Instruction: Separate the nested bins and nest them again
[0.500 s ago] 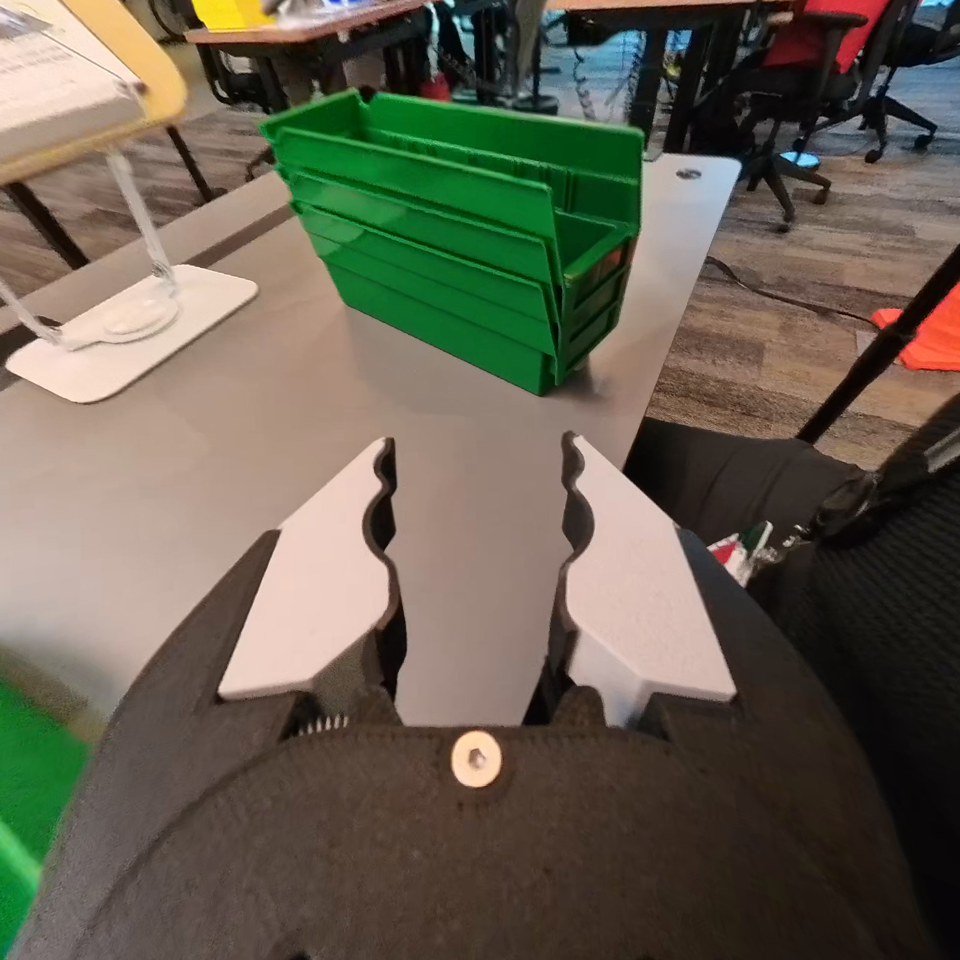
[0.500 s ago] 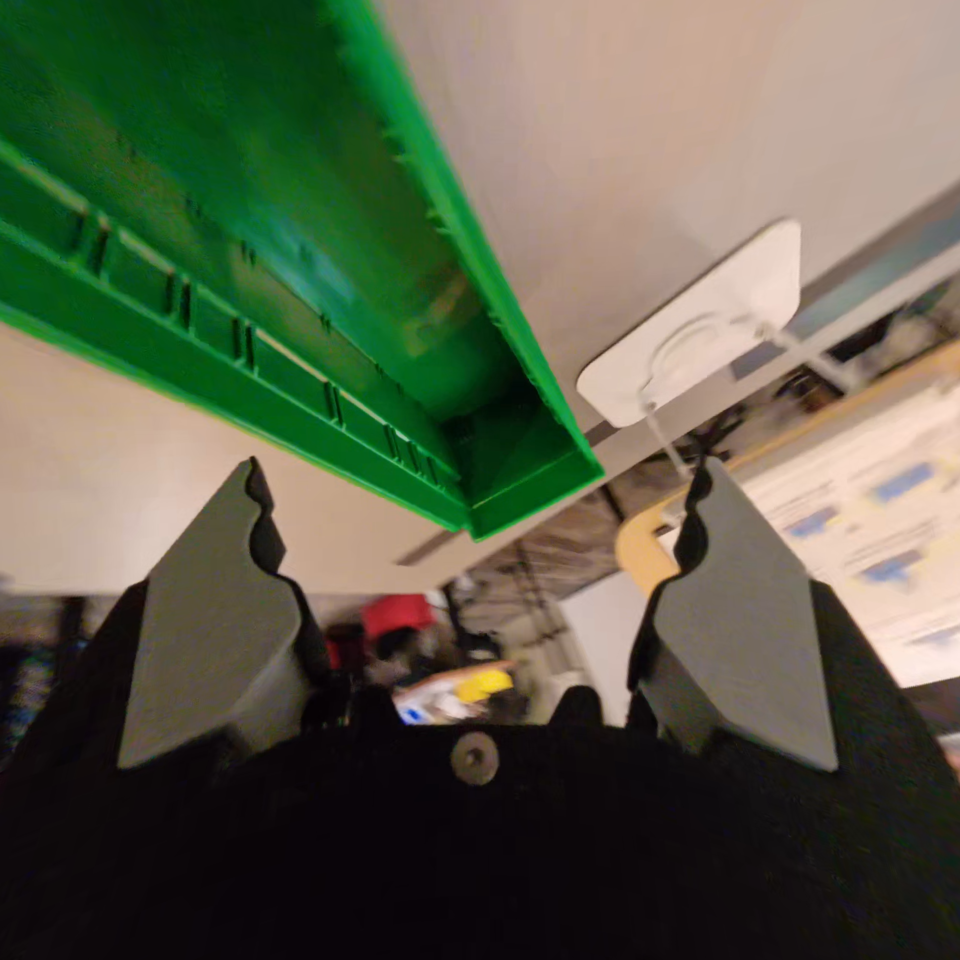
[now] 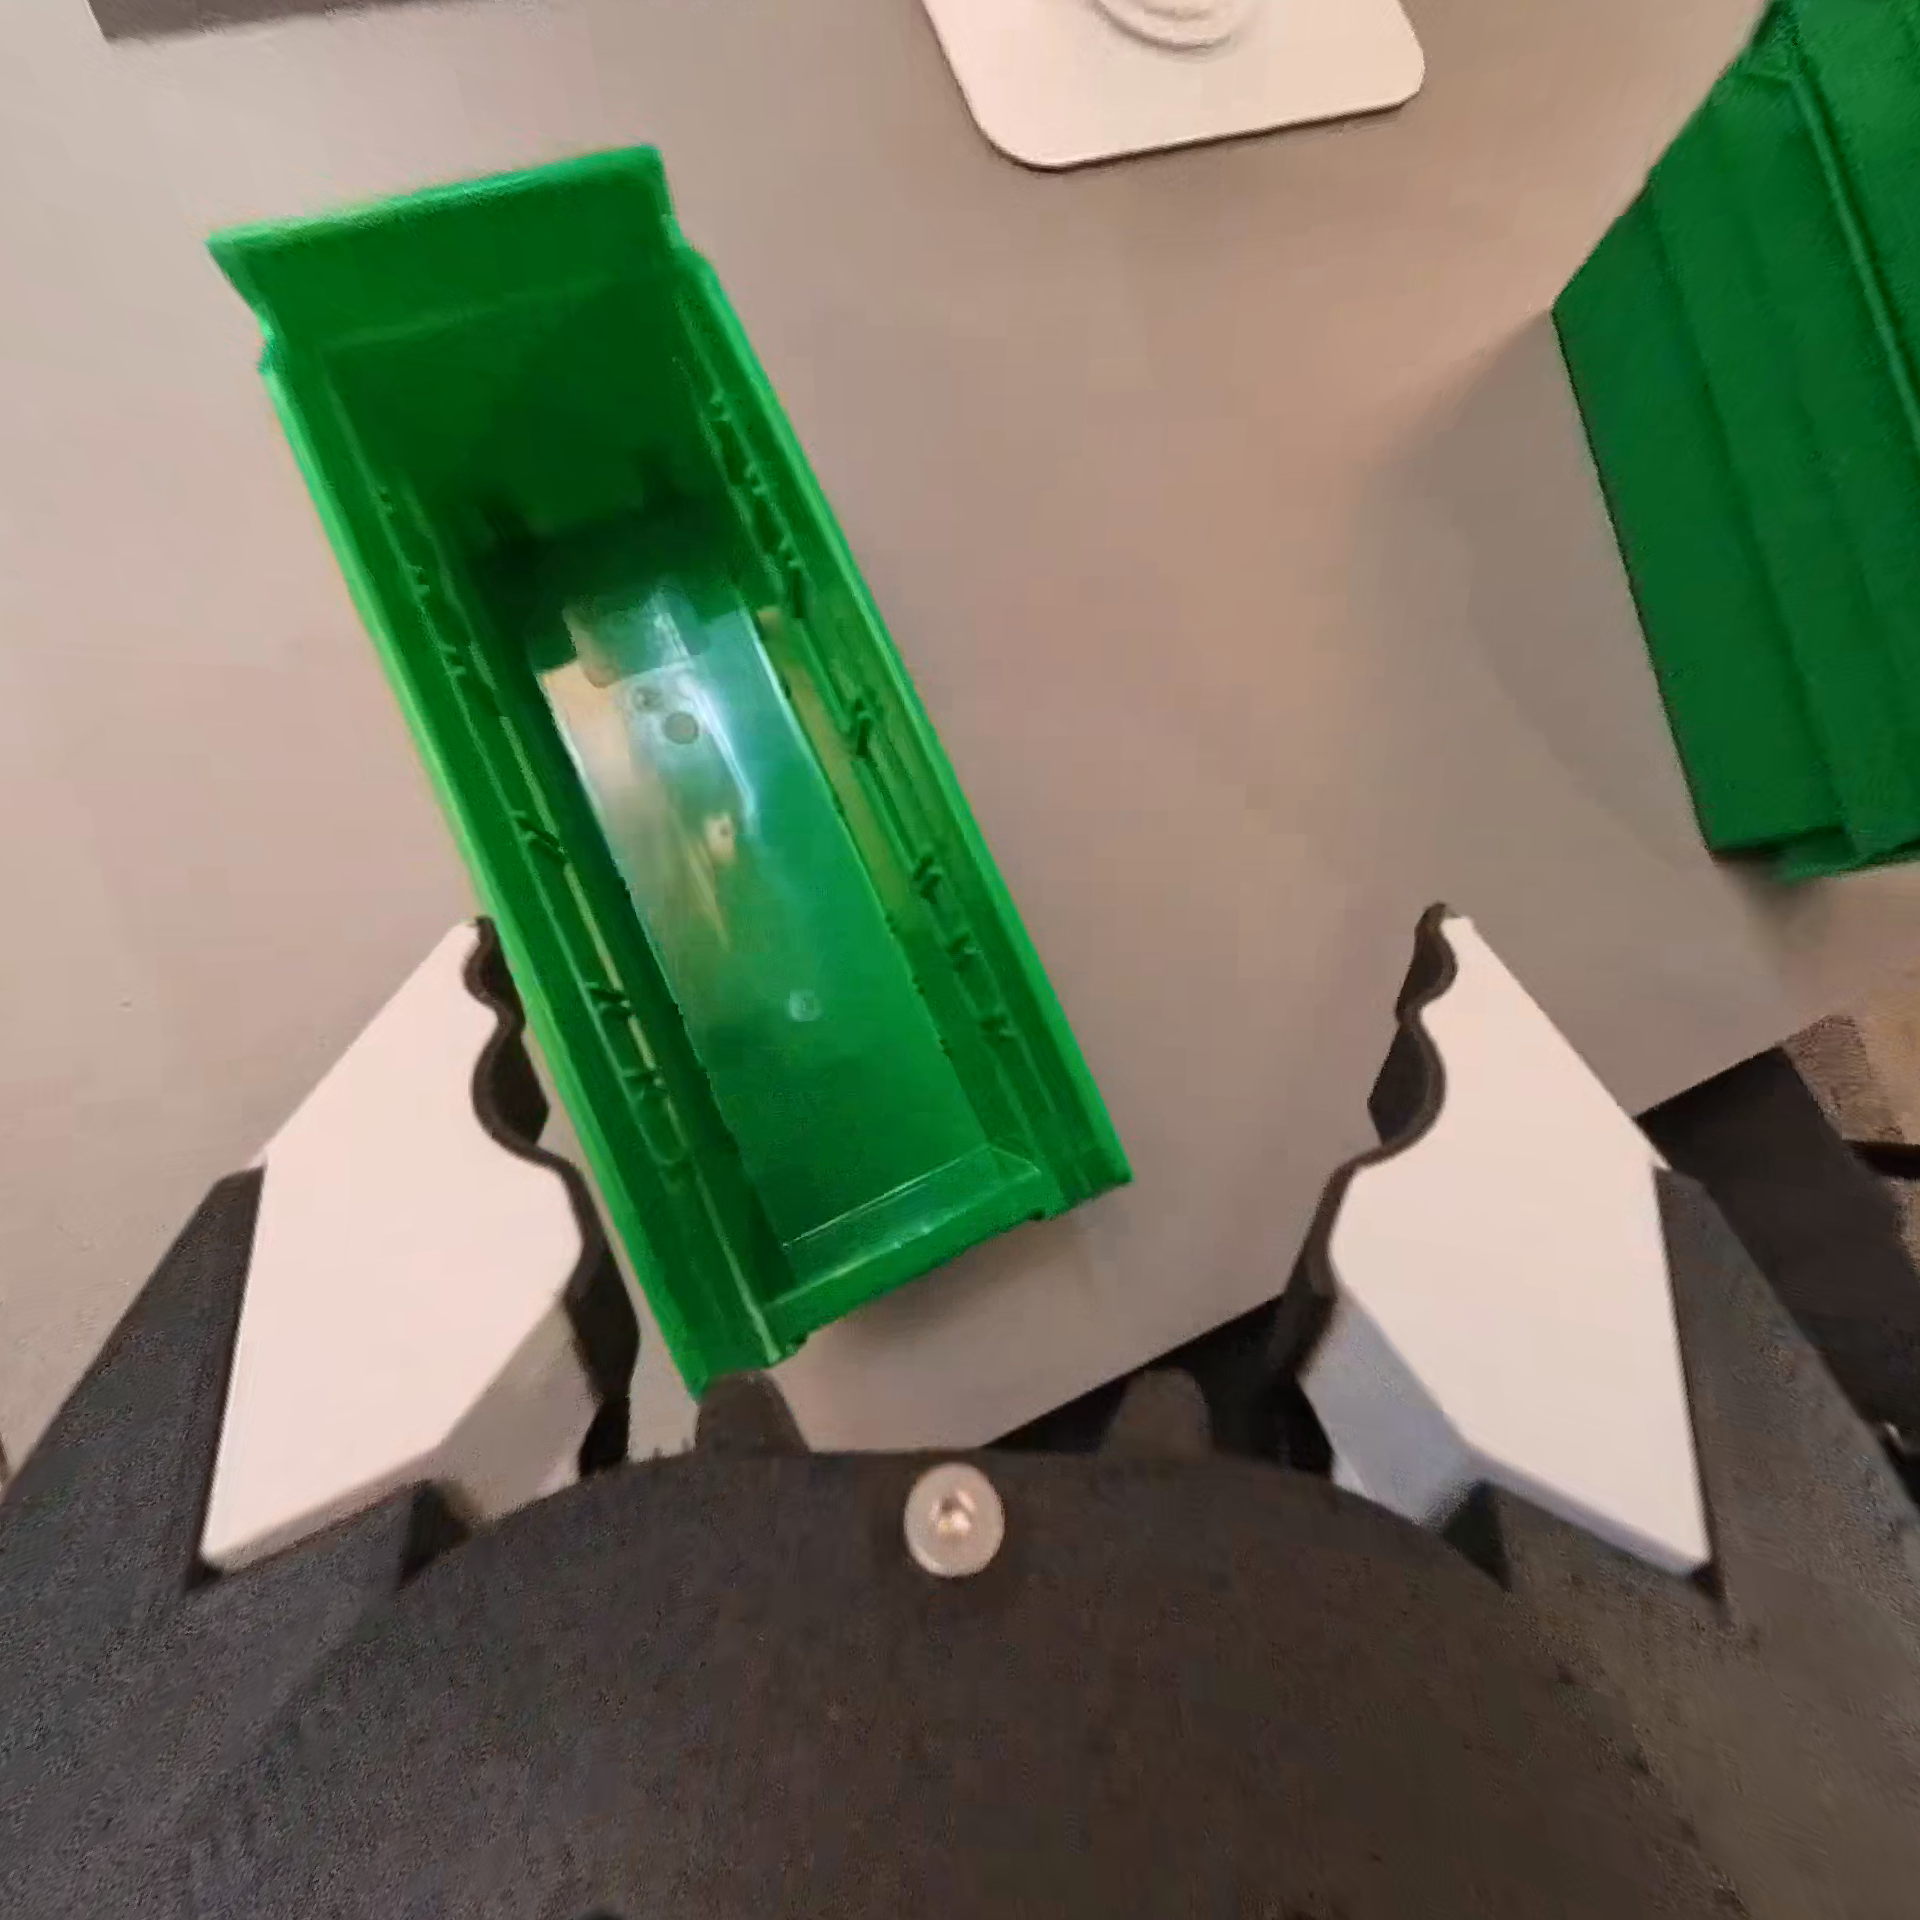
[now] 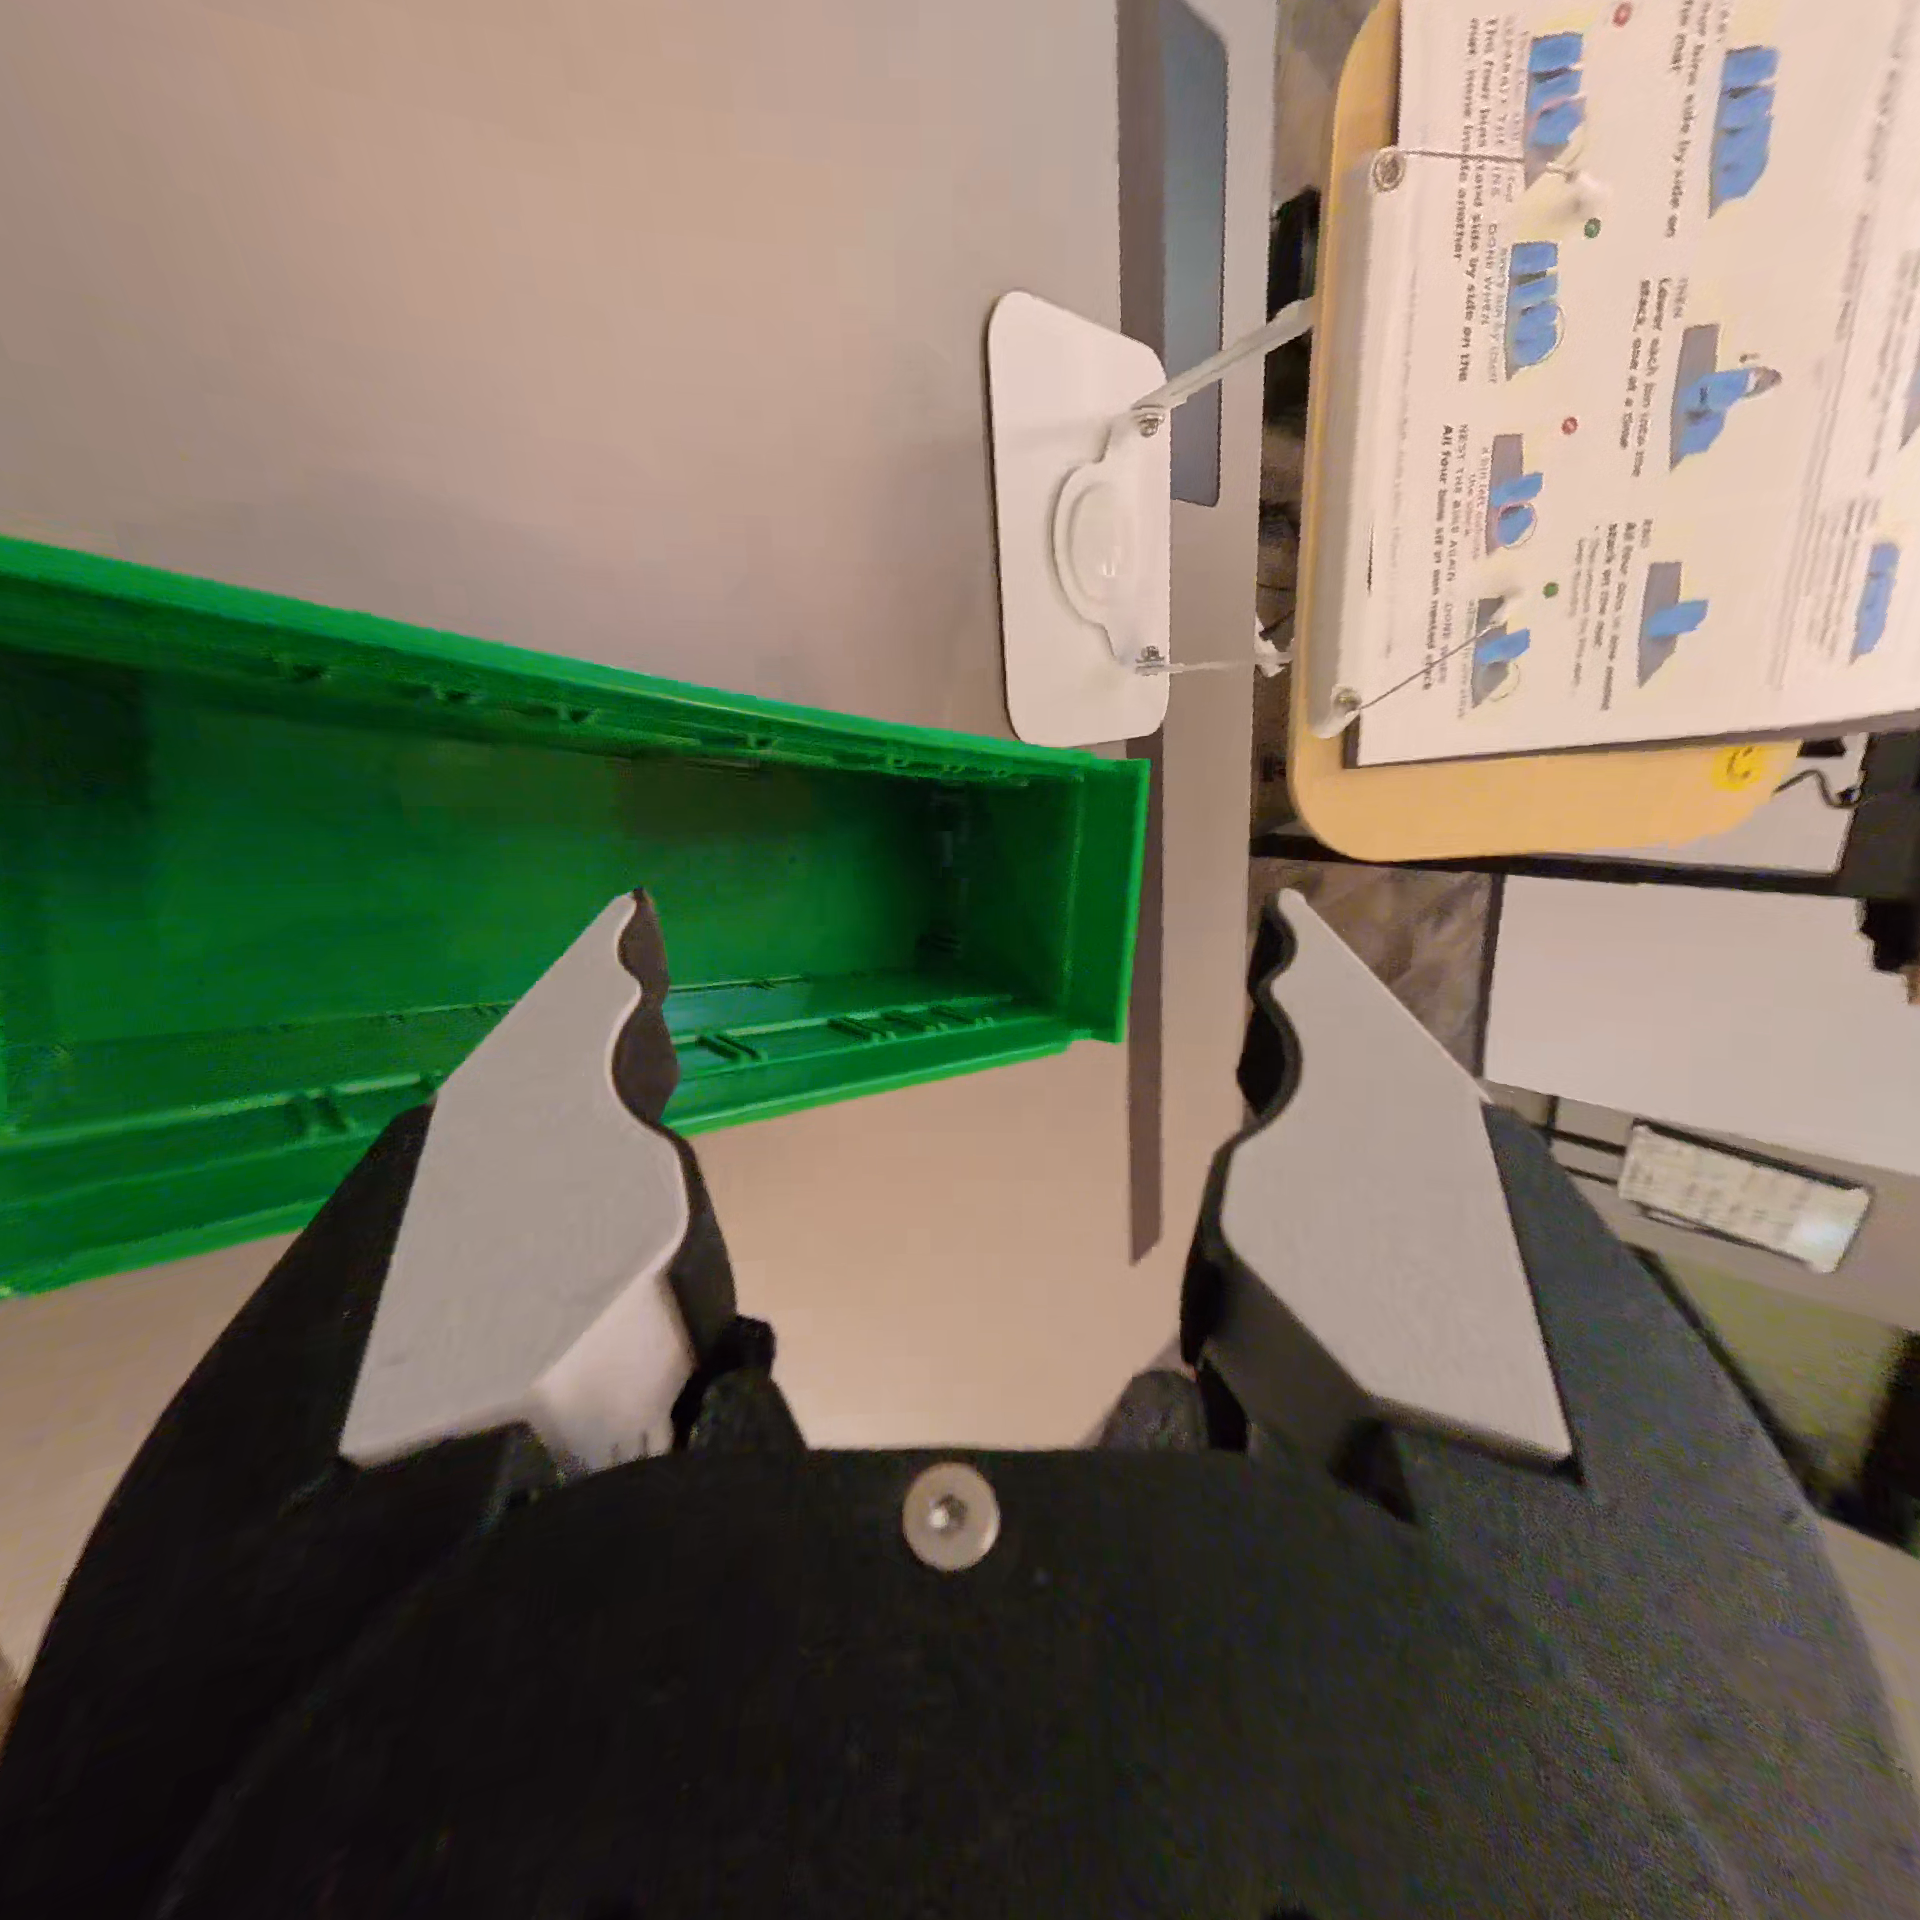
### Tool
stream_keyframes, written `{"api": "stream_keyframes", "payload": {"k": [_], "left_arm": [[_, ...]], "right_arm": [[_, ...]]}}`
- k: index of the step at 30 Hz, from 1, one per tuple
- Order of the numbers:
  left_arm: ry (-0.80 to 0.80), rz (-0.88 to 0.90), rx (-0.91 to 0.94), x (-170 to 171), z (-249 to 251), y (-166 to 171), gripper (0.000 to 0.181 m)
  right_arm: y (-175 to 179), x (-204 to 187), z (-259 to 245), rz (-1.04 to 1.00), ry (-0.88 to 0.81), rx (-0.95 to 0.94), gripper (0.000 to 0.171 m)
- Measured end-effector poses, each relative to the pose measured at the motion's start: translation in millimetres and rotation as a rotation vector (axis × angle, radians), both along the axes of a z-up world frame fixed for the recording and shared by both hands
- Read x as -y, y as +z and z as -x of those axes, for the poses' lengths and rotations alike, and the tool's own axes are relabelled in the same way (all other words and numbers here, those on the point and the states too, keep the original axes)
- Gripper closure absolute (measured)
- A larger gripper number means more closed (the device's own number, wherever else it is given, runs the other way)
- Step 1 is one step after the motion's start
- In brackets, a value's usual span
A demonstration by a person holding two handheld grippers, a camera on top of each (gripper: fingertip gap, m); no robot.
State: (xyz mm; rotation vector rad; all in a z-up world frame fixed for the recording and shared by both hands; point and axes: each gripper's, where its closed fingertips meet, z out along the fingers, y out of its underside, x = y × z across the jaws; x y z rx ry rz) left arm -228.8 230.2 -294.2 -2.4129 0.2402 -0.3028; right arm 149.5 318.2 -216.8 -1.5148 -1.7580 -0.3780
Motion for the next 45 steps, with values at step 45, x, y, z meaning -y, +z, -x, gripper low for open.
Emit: {"api": "stream_keyframes", "payload": {"k": [45], "left_arm": [[-0.207, 0.092, 0.280, -62, -103, 30, 0.083]], "right_arm": [[-67, 18, -128, 0.064, -0.469, -0.663, 0.096]]}}
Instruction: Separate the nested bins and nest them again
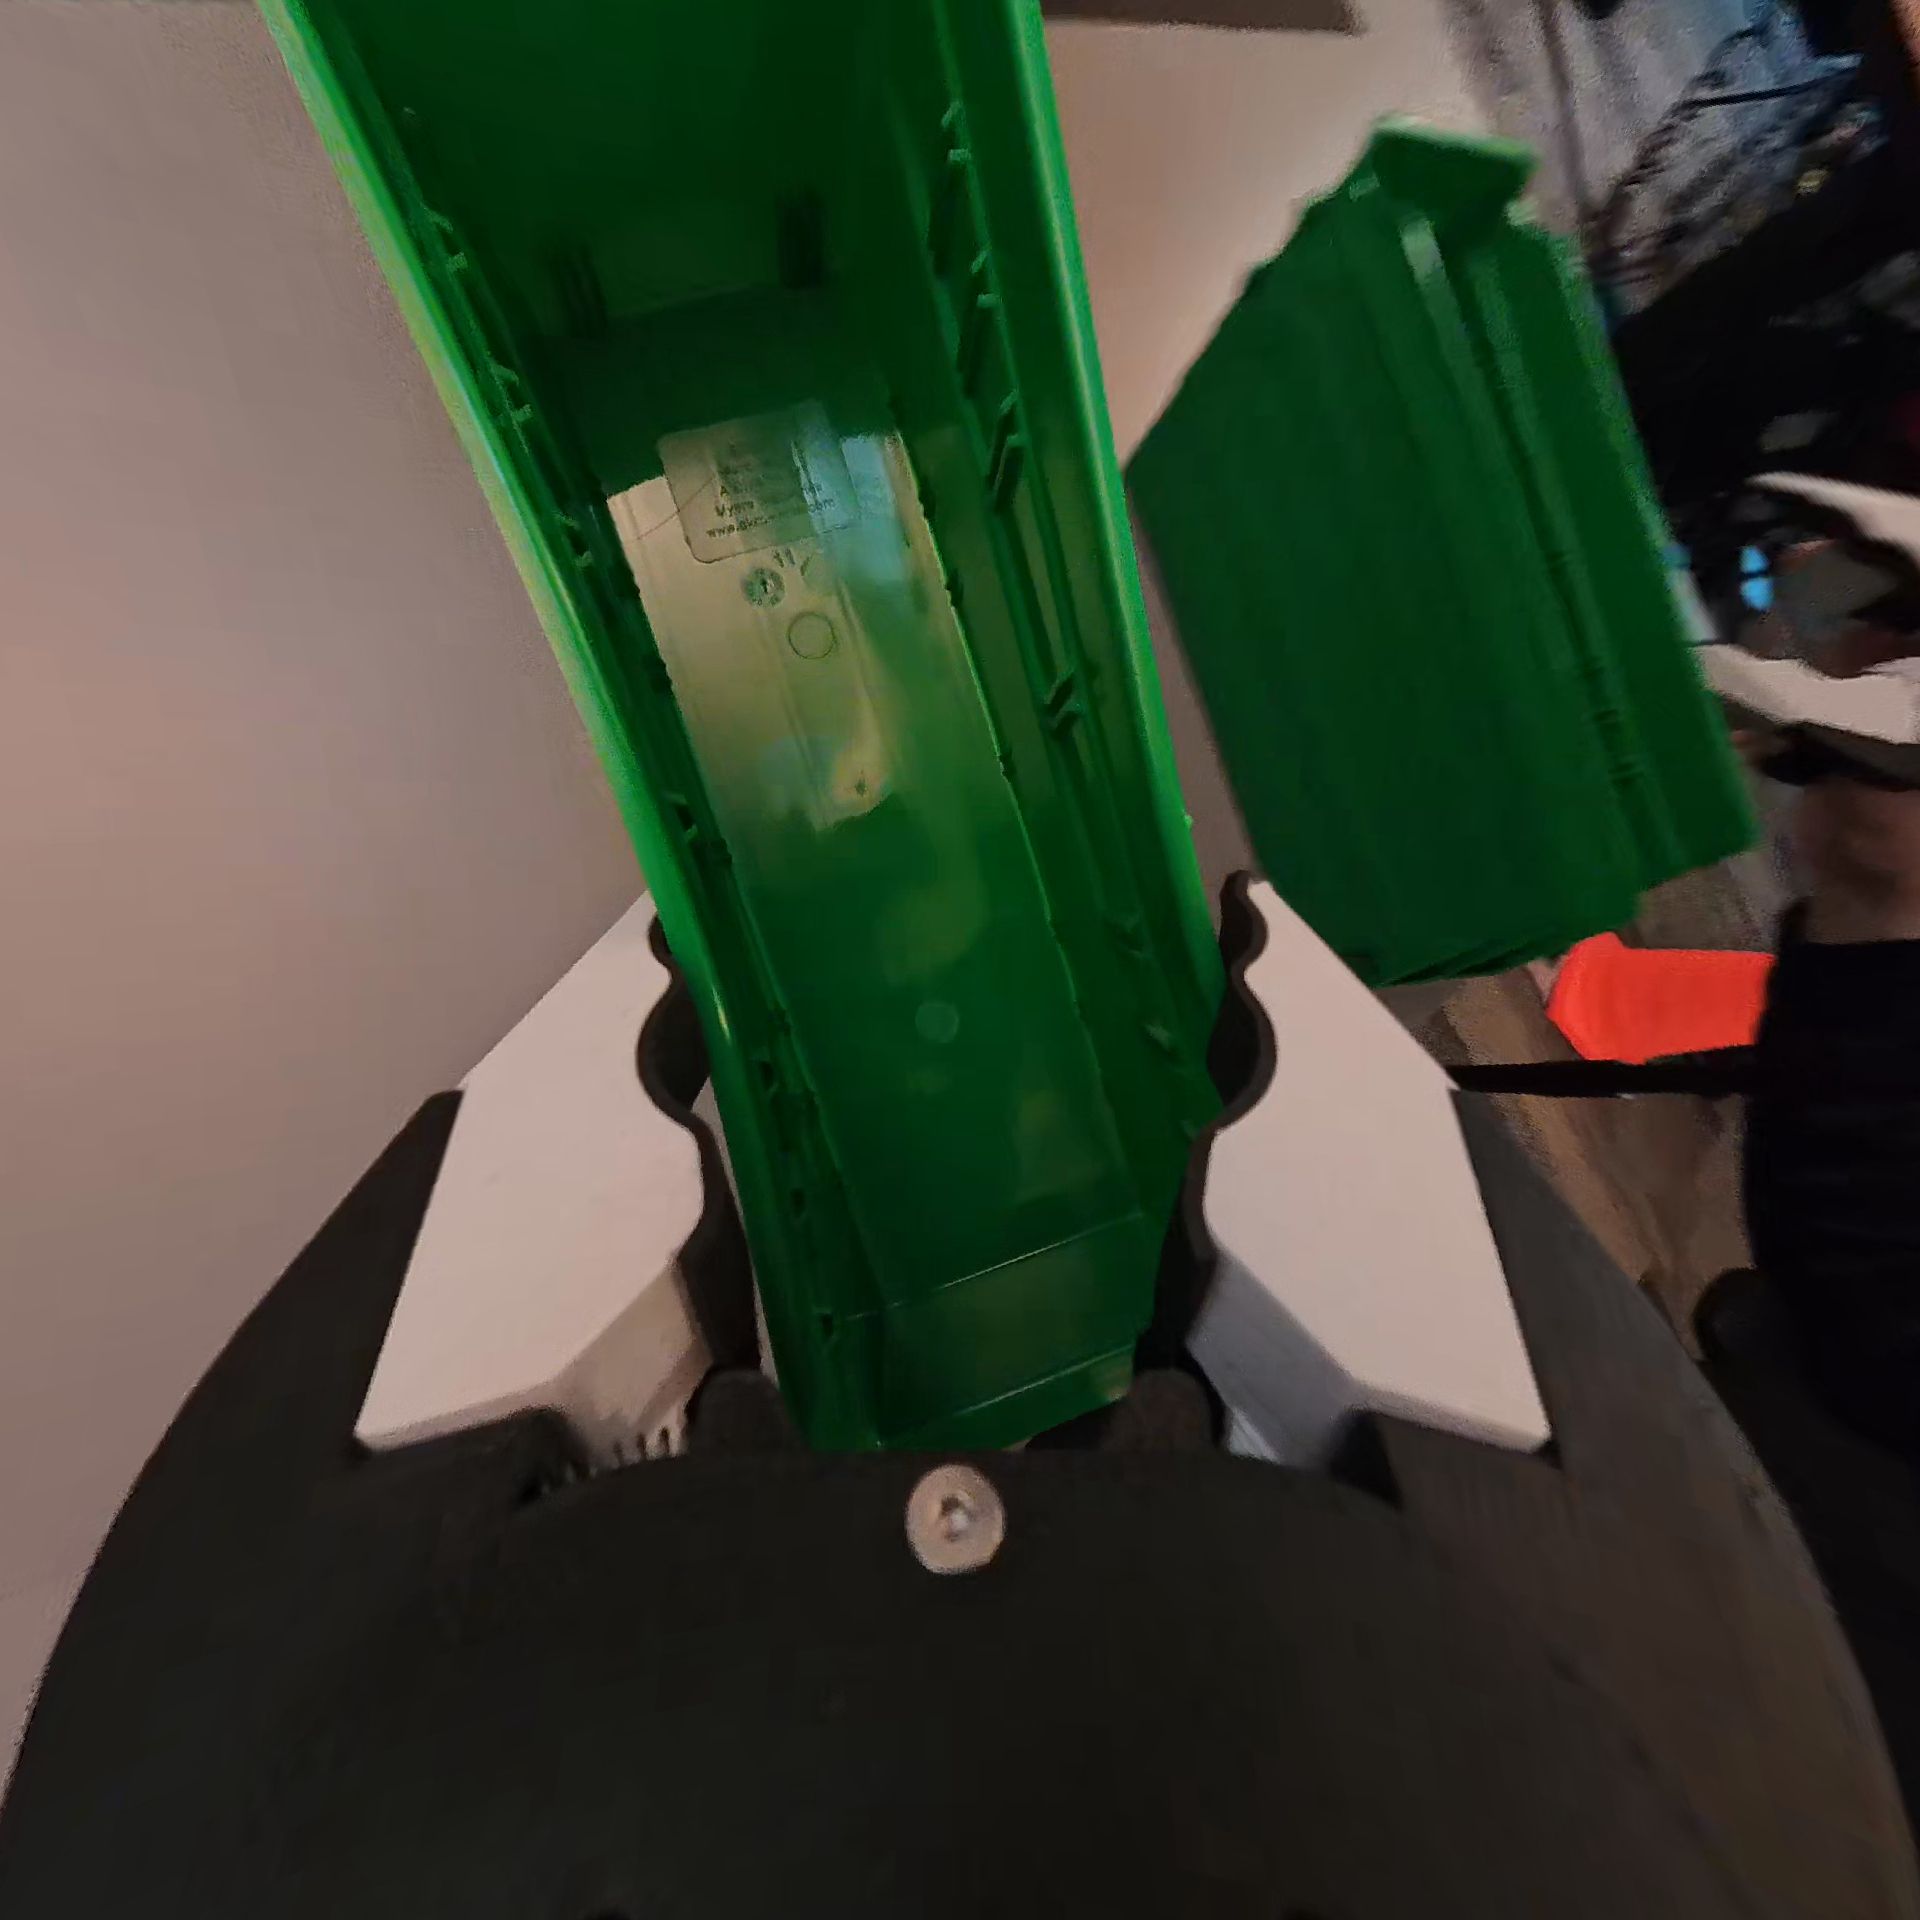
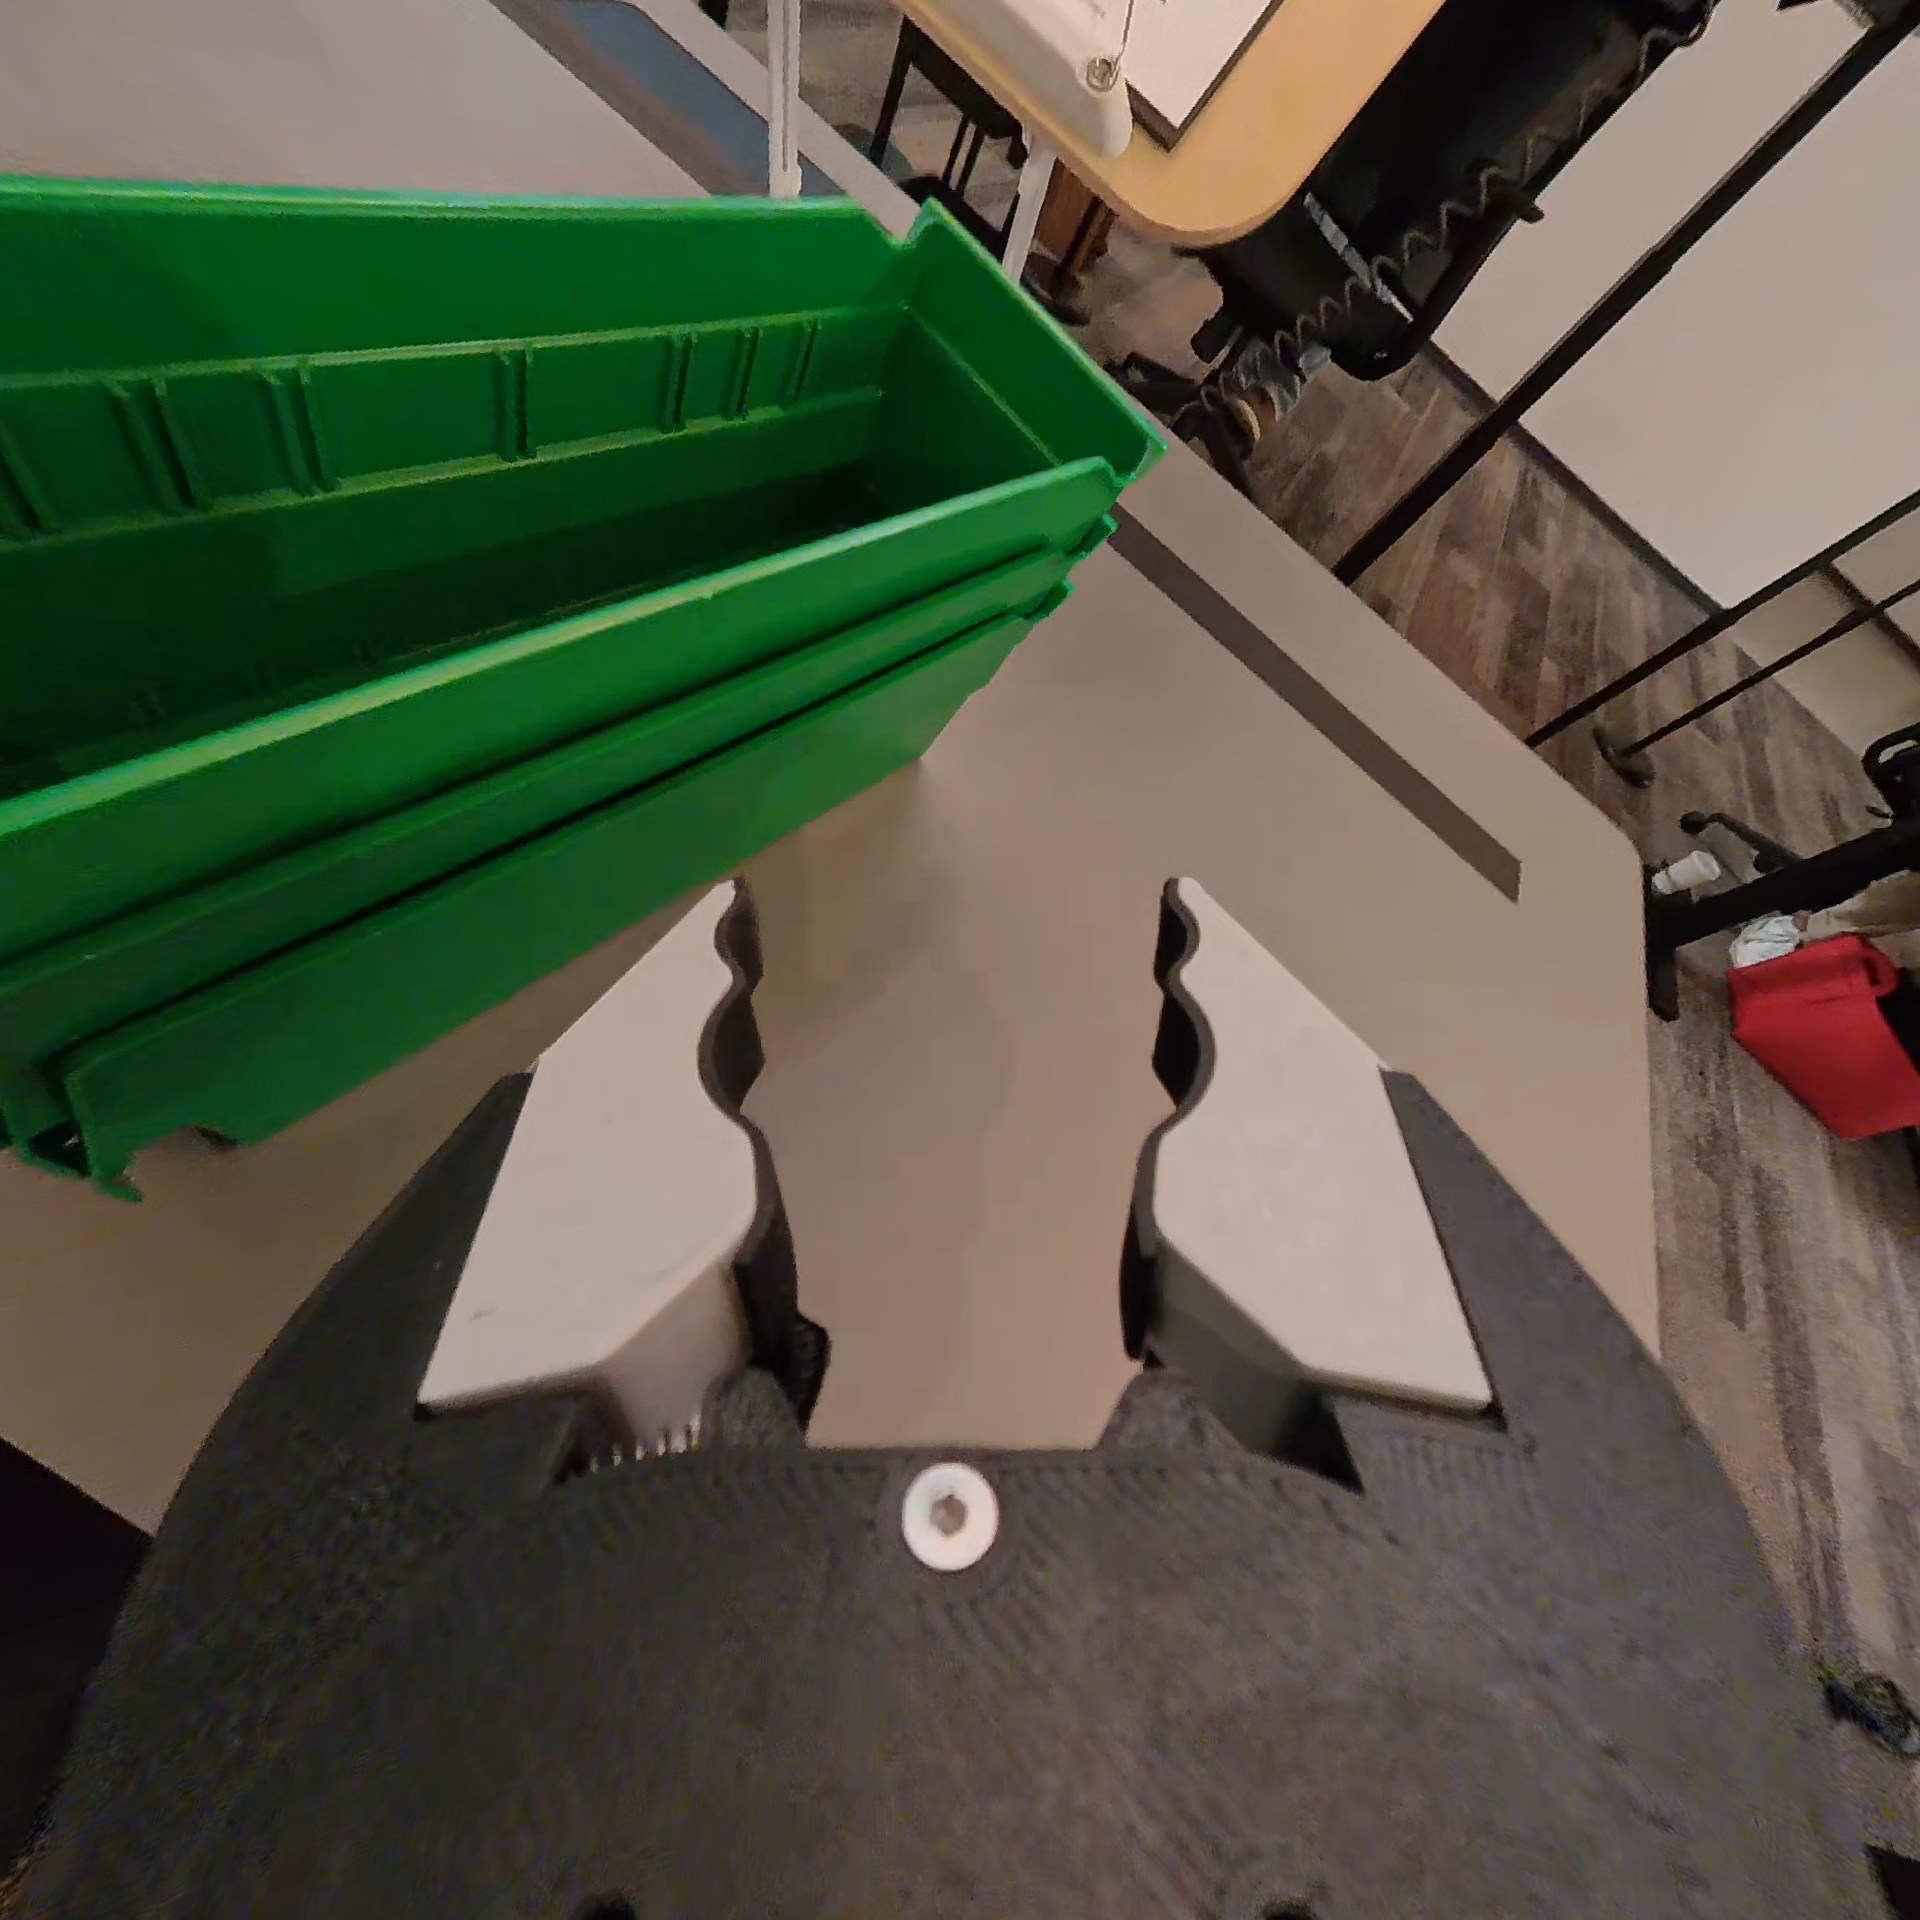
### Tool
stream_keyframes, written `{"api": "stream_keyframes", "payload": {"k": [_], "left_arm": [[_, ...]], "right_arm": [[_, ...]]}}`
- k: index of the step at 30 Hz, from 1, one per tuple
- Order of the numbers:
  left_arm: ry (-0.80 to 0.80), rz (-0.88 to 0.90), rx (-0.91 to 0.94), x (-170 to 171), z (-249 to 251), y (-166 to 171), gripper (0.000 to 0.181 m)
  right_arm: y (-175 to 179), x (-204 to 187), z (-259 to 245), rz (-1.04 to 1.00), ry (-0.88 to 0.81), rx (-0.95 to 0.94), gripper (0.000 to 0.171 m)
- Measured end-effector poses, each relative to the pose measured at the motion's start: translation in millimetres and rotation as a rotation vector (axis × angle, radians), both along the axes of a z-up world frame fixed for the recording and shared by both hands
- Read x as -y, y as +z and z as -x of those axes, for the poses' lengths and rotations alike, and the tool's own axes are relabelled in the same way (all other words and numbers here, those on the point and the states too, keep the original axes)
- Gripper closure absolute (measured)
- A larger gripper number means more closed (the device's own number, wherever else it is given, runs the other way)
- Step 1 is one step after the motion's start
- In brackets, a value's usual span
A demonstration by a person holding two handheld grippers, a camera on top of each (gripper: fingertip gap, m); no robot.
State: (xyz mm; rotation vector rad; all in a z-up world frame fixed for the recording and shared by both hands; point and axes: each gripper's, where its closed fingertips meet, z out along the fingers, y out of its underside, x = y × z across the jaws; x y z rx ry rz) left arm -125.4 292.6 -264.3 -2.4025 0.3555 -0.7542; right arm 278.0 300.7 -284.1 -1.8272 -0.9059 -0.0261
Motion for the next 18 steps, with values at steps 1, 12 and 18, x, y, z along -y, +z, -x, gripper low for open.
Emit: {"api": "stream_keyframes", "payload": {"k": [1, 12, 18], "left_arm": [[-0.032, -0.021, 0.022, -2, -18, 12, 0.083], [-0.267, -0.072, 0.290, -1, -210, 99, 0.082], [-0.183, -0.001, 0.303, -1, -247, 76, 0.079]], "right_arm": [[-4, -1, -1, 0.009, -0.009, -0.003, 0.096], [-38, -6, -7, 0.089, -0.076, -0.088, 0.096], [-35, -4, -5, 0.079, -0.073, -0.137, 0.098]]}}
